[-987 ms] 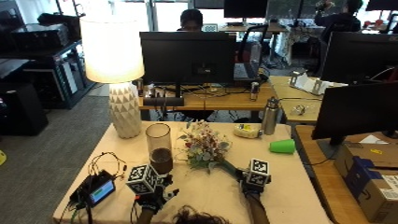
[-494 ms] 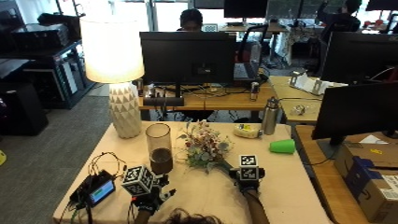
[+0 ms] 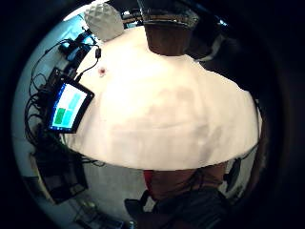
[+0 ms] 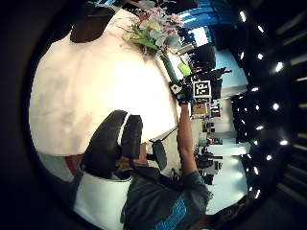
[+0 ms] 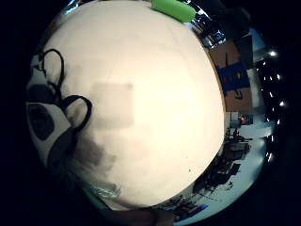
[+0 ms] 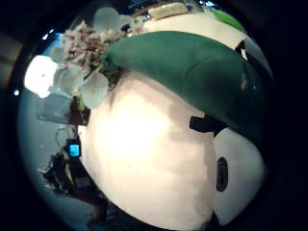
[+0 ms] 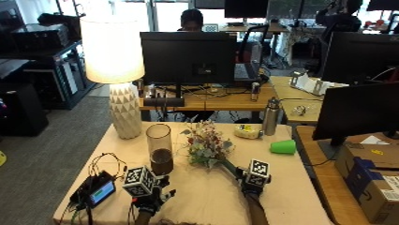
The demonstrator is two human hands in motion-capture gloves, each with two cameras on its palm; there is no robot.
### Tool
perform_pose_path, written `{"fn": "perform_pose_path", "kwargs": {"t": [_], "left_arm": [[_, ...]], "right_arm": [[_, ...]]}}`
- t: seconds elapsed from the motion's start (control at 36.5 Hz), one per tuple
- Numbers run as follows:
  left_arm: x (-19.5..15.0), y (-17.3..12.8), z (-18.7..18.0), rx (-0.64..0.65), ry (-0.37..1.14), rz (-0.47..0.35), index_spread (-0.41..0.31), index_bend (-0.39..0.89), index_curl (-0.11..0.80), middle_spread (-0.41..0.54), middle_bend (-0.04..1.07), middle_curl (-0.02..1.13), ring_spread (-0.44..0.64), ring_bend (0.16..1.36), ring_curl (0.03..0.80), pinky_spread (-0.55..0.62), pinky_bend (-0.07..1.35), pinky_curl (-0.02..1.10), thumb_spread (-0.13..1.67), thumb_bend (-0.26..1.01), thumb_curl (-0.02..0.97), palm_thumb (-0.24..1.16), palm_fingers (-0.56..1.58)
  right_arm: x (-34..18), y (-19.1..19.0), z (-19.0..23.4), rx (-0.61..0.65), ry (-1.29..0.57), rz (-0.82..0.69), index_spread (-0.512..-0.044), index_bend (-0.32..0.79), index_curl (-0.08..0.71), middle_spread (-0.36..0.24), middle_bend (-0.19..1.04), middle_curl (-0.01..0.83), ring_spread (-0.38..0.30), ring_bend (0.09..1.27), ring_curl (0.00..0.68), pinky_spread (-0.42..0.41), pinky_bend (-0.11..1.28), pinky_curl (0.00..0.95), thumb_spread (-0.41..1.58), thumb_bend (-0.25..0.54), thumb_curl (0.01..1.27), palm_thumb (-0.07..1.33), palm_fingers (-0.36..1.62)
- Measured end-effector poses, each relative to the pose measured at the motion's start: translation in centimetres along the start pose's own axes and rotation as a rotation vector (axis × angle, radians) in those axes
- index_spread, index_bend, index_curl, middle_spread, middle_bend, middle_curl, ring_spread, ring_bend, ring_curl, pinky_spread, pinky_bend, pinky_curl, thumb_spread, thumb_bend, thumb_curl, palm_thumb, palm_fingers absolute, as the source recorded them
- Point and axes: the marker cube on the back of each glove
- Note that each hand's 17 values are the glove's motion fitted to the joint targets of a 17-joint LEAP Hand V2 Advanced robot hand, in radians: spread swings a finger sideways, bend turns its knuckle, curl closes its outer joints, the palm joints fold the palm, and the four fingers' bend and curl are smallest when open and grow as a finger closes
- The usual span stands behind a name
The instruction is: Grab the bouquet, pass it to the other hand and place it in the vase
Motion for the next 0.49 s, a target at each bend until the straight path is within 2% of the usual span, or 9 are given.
{"fn": "perform_pose_path", "kwargs": {"t": [0.03, 0.05, 0.27, 0.41, 0.49], "left_arm": [[-0.1, -0.1, -0.1, 0.006, -0.006, 0.002, -0.047, 0.11, 0.224, 0.041, 0.20, 0.40, 0.21, 0.58, 0.300, 0.31, 0.45, 0.37, 1.05, -0.02, 0.292, 0.30, 0.42], [-0.2, -0.2, -0.1, 0.011, -0.010, 0.003, -0.047, 0.10, 0.224, 0.040, 0.20, 0.40, 0.21, 0.58, 0.300, 0.31, 0.45, 0.37, 1.05, -0.02, 0.292, 0.30, 0.42], [0.9, -1.8, -2.1, 0.038, 0.089, 0.038, -0.051, 0.11, 0.221, 0.030, 0.21, 0.40, 0.20, 0.59, 0.301, 0.30, 0.44, 0.37, 1.05, -0.02, 0.293, 0.30, 0.43], [3.4, -3.3, -3.9, 0.045, 0.241, 0.102, -0.053, 0.11, 0.223, 0.023, 0.22, 0.40, 0.19, 0.58, 0.302, 0.29, 0.44, 0.38, 1.05, -0.02, 0.296, 0.31, 0.45], [5.4, -4.4, -4.7, 0.032, 0.368, 0.134, -0.060, 0.12, 0.226, 0.015, 0.22, 0.40, 0.18, 0.58, 0.302, 0.28, 0.43, 0.37, 1.05, -0.02, 0.296, 0.31, 0.47]], "right_arm": [[-0.1, 0.7, 0.3, -0.044, -0.030, 0.015, -0.251, 0.20, 0.311, -0.179, 0.62, 0.572, -0.215, 0.89, 0.530, -0.292, 0.62, 0.430, 0.67, -0.053, 0.62, 0.97, 1.49], [-0.1, 1.0, 0.3, -0.061, -0.060, 0.029, -0.251, 0.22, 0.324, -0.178, 0.64, 0.581, -0.214, 0.90, 0.535, -0.293, 0.62, 0.432, 0.68, -0.047, 0.62, 0.97, 1.49], [-0.8, 1.9, -2.2, -0.024, -0.445, 0.084, -0.236, 0.27, 0.392, -0.171, 0.72, 0.619, -0.203, 0.96, 0.560, -0.290, 0.67, 0.456, 0.65, -0.026, 0.65, 0.98, 1.44], [-1.2, 0.7, -2.0, -0.026, -0.686, 0.065, -0.229, 0.28, 0.424, -0.165, 0.76, 0.632, -0.200, 0.98, 0.567, -0.290, 0.69, 0.468, 0.63, -0.025, 0.67, 0.98, 1.42], [-2.4, 2.2, -5.7, 0.015, -0.793, 0.026, -0.229, 0.28, 0.442, -0.165, 0.76, 0.637, -0.196, 0.99, 0.570, -0.290, 0.70, 0.473, 0.63, -0.025, 0.67, 0.98, 1.41]]}}
